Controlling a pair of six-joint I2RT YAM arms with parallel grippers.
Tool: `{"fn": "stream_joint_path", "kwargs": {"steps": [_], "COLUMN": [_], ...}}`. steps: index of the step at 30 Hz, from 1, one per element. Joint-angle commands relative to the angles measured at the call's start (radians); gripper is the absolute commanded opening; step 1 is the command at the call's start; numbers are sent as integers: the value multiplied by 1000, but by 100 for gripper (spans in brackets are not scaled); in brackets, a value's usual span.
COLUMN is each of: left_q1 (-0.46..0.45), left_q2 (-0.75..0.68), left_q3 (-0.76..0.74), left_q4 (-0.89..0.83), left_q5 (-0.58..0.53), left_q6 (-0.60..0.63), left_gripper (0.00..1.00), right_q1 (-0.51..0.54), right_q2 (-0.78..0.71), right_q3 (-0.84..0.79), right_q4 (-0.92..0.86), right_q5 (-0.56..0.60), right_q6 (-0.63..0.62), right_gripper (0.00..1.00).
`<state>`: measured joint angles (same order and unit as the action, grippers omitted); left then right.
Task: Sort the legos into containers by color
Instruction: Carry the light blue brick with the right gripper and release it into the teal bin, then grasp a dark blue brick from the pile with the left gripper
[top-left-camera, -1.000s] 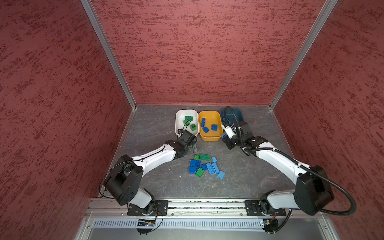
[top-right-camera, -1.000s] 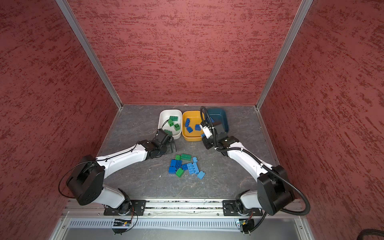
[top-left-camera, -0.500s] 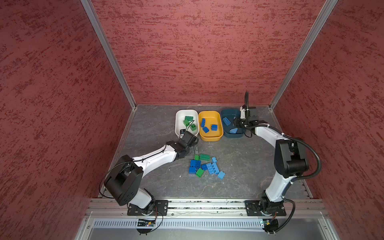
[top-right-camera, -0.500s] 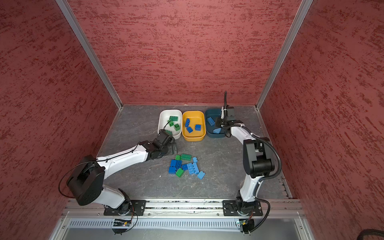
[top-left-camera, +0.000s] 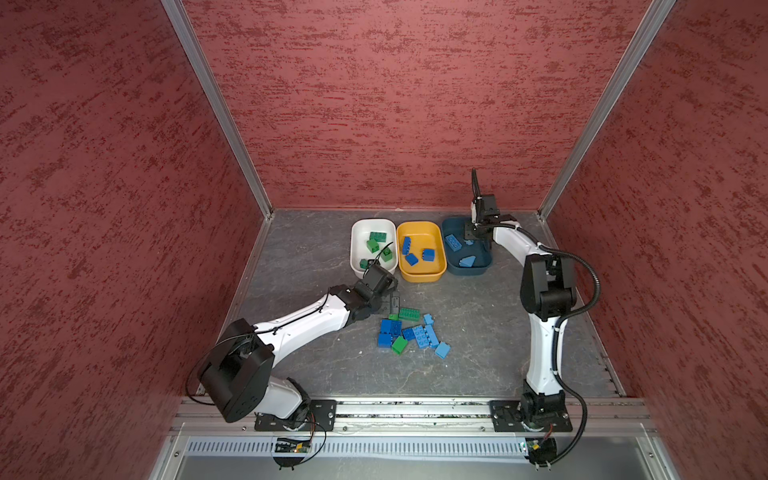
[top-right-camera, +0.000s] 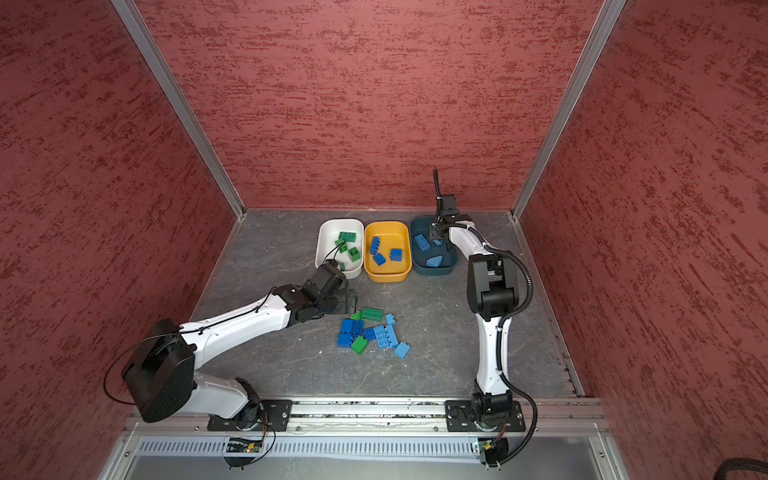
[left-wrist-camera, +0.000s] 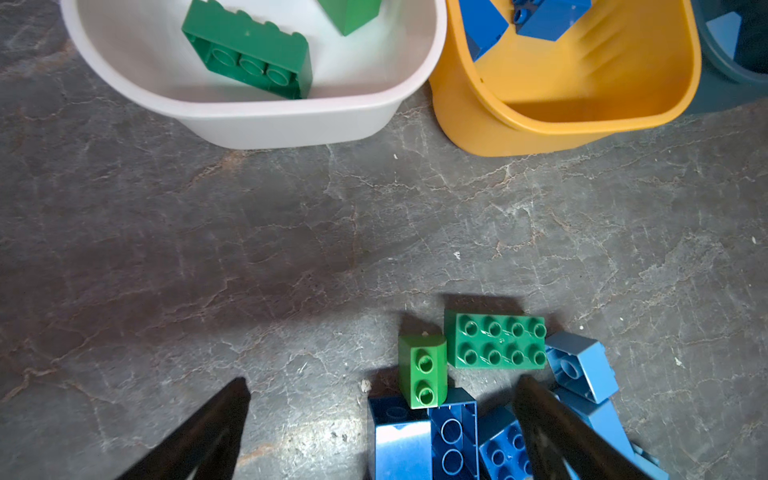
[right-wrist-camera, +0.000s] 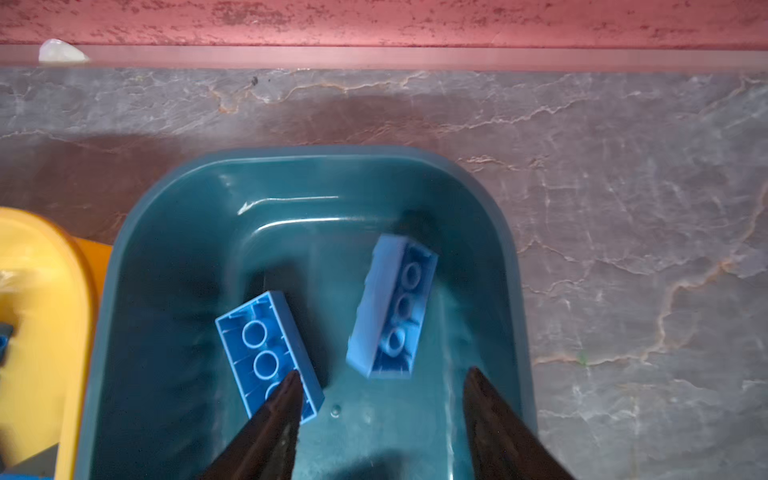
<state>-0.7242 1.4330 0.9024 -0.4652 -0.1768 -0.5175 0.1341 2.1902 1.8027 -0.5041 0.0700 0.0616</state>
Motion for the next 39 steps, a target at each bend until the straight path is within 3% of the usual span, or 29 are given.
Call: {"fn": "stream_joint_path", "kwargs": {"steps": [1,4,5,6,7,15,21,33,39], "left_q1": [-4,-5,-4,-4,-4,19,10,8,8], "left_q2": [0,10,18,22,26,52,92,124,119], "left_q3": [-7,-10,-10,-9,-9,-41,-45,-65,-73], "left_q4": [-25,-31,-40,-50,-55,-32,-27,9,-8], "left_q5": [53,117,123,125,126,177,183,218,169], "left_q6": [47,83,88,89,90,59,54,62,29], "left_gripper": [100,99,98,97,96,72,60,58,49], "right_q1": [11,13,13,14,13,14,15,14,14], "right_q2": [-100,-196,-234,-271,-300,-531,-651,-683,-669], "right_q3": [-55,-176,-222,-271,-310,-581,-736,-768,-763], "right_q4": [20,97,130,164,192,376,479,491,498], "right_q5": [-31,-50,-55,-55,-52,-61,-82,-70,-88], "right_q6": [-19,-6,-2,3,9,146,273,257,270], "right_gripper": [68,75,83,98,99,99,99,99,99]}}
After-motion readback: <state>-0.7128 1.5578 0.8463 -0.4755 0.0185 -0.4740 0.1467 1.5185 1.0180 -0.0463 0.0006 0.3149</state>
